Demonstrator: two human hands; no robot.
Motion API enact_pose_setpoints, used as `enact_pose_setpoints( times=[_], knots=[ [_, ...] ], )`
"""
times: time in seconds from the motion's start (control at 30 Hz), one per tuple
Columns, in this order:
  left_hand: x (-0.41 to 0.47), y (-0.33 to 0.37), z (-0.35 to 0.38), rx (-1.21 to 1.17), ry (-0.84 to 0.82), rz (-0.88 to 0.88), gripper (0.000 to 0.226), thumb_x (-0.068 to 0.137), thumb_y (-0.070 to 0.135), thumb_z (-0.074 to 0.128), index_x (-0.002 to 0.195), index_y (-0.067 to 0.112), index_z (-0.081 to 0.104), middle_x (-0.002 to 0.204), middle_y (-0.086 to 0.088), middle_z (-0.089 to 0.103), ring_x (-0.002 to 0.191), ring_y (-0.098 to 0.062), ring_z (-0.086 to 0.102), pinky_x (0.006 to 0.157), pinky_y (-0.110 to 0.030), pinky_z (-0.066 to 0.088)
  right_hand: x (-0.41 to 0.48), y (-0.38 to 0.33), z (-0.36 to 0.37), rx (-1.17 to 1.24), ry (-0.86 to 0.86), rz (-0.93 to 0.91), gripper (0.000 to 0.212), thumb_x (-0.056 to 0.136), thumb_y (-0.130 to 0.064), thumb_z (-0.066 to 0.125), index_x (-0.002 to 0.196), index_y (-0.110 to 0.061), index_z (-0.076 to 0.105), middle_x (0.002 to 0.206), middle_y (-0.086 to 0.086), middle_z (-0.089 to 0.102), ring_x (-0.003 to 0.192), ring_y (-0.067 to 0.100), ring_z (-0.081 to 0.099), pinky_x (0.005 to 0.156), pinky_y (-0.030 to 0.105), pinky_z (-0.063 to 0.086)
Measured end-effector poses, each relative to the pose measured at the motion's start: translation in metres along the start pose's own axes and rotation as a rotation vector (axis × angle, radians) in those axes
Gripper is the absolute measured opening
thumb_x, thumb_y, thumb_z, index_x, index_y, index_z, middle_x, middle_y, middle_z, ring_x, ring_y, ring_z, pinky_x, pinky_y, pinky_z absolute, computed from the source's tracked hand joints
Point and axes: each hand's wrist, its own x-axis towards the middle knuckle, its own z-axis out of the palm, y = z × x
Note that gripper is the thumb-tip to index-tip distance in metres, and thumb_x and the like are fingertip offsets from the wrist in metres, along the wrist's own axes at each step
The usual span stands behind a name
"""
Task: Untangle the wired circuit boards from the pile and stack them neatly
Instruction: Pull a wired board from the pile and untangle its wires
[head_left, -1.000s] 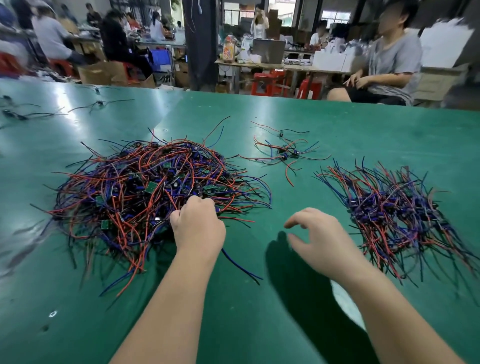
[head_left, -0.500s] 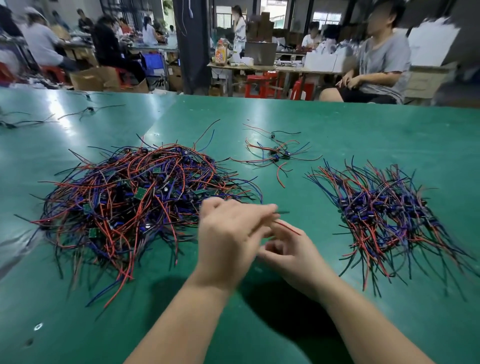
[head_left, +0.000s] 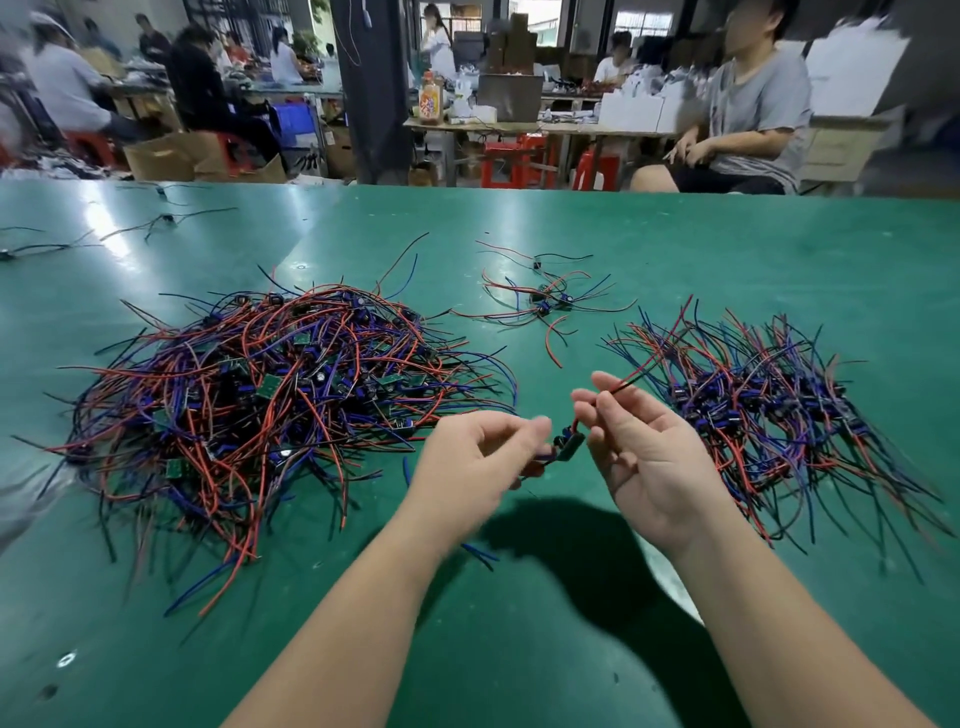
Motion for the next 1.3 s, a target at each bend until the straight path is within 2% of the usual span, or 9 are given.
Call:
enact_pose_setpoints(
  times=[0.1,0.17,0.27,0.47,0.6,0.7,0.87,1.1,1.3],
  knots=[
    [-0.004,0.0,0.002,-0.105,-0.042,-0.049,0.007,0.082,0.007,0.072,0.084,0.014,0.072,0.072,-0.004,0.073,0.06,-0.013,0.068,0.053,-0.02,0.052,0.0,-0.004,-0.001,0.096,0.001,0.033,0.023,0.068,-0.006,0.06,0.091,-0.01,0.062,0.077,0.005,0.073,0.062,0.005,0.068,0.051,0.011,0.05],
    [-0.004,0.004,0.004,-0.231,-0.05,-0.159,0.007,0.083,0.016,0.07,0.084,0.01,0.071,0.074,-0.006,0.073,0.057,-0.013,0.066,0.049,-0.021,0.051,0.001,-0.006,-0.003,0.133,-0.01,0.042,0.021,0.069,-0.006,0.06,0.089,-0.012,0.063,0.077,0.003,0.073,0.058,0.004,0.065,0.049,0.012,0.049],
    [-0.005,0.006,0.004,-0.359,-0.167,-0.369,0.029,0.081,0.034,0.063,0.085,0.006,0.068,0.077,-0.009,0.073,0.055,-0.013,0.066,0.047,-0.022,0.053,0.0,-0.006,-0.006,0.131,-0.095,0.039,0.022,0.072,-0.006,0.057,0.083,-0.016,0.073,0.073,0.0,0.068,0.052,0.004,0.056,0.05,0.014,0.047],
    [-0.005,0.006,0.003,-0.599,-0.249,-0.484,0.028,0.07,0.014,0.066,0.097,0.007,0.062,0.068,-0.004,0.069,0.054,-0.008,0.064,0.051,-0.02,0.054,0.0,-0.009,-0.01,0.175,-0.235,0.062,0.03,0.078,-0.005,0.051,0.087,-0.016,0.078,0.072,-0.001,0.062,0.055,0.006,0.053,0.06,0.016,0.049],
    [-0.009,0.004,0.009,-0.636,-0.268,-0.437,0.03,0.07,0.011,0.066,0.099,0.005,0.059,0.069,-0.006,0.068,0.056,-0.012,0.066,0.054,-0.024,0.056,0.001,-0.004,-0.009,-0.04,-0.113,-0.009,0.022,0.069,-0.009,0.066,0.09,-0.012,0.072,0.07,-0.003,0.06,0.057,0.004,0.054,0.058,0.014,0.048],
    [-0.01,0.001,0.015,-0.524,-0.161,-0.362,0.02,0.08,0.002,0.067,0.098,0.006,0.058,0.068,-0.008,0.068,0.055,-0.015,0.067,0.051,-0.025,0.055,0.001,0.003,-0.009,-0.312,-0.021,-0.074,0.024,0.063,-0.013,0.072,0.086,-0.012,0.067,0.063,-0.004,0.061,0.055,0.004,0.057,0.053,0.014,0.049],
    [-0.006,-0.006,0.018,-0.299,0.004,-0.286,0.012,0.08,0.012,0.074,0.085,0.004,0.067,0.067,-0.004,0.07,0.059,-0.019,0.069,0.051,-0.024,0.054,0.001,0.005,-0.013,-0.59,0.007,-0.172,0.016,0.076,0.0,0.072,0.086,-0.012,0.067,0.057,-0.004,0.06,0.057,0.008,0.063,0.053,0.017,0.048],
    [-0.003,-0.002,0.015,-0.36,0.022,-0.327,0.016,0.08,0.008,0.072,0.066,0.005,0.064,0.058,-0.008,0.066,0.05,-0.014,0.065,0.046,-0.019,0.05,0.002,0.002,-0.011,-0.356,-0.002,-0.076,0.014,0.065,-0.011,0.068,0.079,-0.008,0.069,0.062,0.004,0.068,0.054,0.012,0.064,0.051,0.018,0.05],
    [-0.004,-0.002,0.024,-0.351,0.059,-0.312,0.017,0.079,0.005,0.07,0.064,0.006,0.062,0.054,-0.005,0.064,0.046,-0.014,0.063,0.044,-0.019,0.049,0.01,-0.008,-0.015,-0.232,0.126,-0.146,0.009,0.081,0.004,0.063,0.08,-0.005,0.064,0.06,0.0,0.067,0.055,0.015,0.069,0.047,0.016,0.05]
  ],
)
